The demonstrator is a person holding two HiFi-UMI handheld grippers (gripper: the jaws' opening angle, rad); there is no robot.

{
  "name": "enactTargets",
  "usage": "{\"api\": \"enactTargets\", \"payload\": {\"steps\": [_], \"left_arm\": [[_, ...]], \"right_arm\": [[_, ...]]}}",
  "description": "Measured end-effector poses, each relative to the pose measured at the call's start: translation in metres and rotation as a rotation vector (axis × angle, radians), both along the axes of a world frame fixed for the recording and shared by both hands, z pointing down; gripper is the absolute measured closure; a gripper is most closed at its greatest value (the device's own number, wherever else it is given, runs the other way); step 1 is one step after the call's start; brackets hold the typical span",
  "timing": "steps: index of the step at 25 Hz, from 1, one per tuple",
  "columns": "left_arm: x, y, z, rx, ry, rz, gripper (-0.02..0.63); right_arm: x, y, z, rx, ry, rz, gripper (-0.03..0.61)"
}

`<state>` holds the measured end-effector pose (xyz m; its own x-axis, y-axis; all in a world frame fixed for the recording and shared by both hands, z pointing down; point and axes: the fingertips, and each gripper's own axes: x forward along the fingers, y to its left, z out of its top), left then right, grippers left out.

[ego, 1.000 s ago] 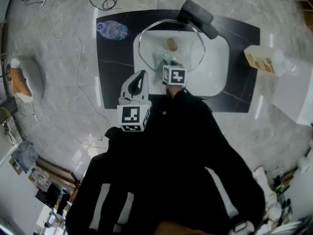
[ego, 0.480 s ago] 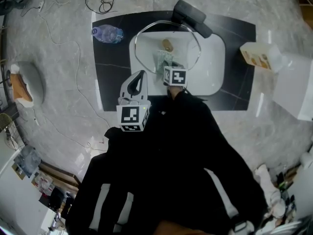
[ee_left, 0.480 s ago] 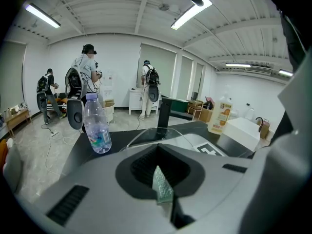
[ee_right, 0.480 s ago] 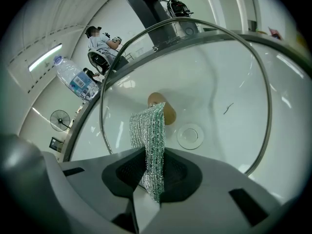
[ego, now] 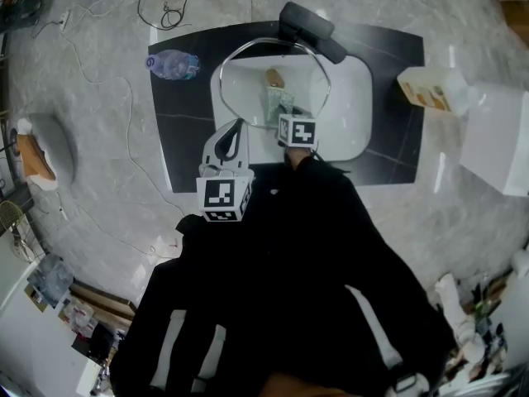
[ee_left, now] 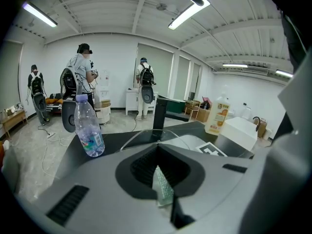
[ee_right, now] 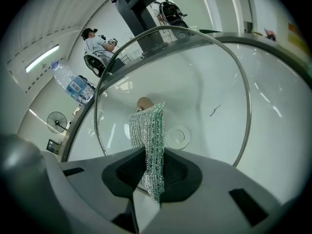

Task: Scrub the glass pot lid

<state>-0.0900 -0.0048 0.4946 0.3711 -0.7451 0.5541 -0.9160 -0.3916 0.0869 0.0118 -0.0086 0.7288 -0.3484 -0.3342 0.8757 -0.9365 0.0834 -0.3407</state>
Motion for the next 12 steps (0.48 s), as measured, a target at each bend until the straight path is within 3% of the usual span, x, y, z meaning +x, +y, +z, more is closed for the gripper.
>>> {"api": "enactTargets", "payload": {"steps": [12], "left_arm": [[0.014,-0.003,-0.005,0.010,0.006,0.040,0.611]], "right_arm": [[0.032,0.004,-0.003,0.004,0.031,0.059,0.508]]}}
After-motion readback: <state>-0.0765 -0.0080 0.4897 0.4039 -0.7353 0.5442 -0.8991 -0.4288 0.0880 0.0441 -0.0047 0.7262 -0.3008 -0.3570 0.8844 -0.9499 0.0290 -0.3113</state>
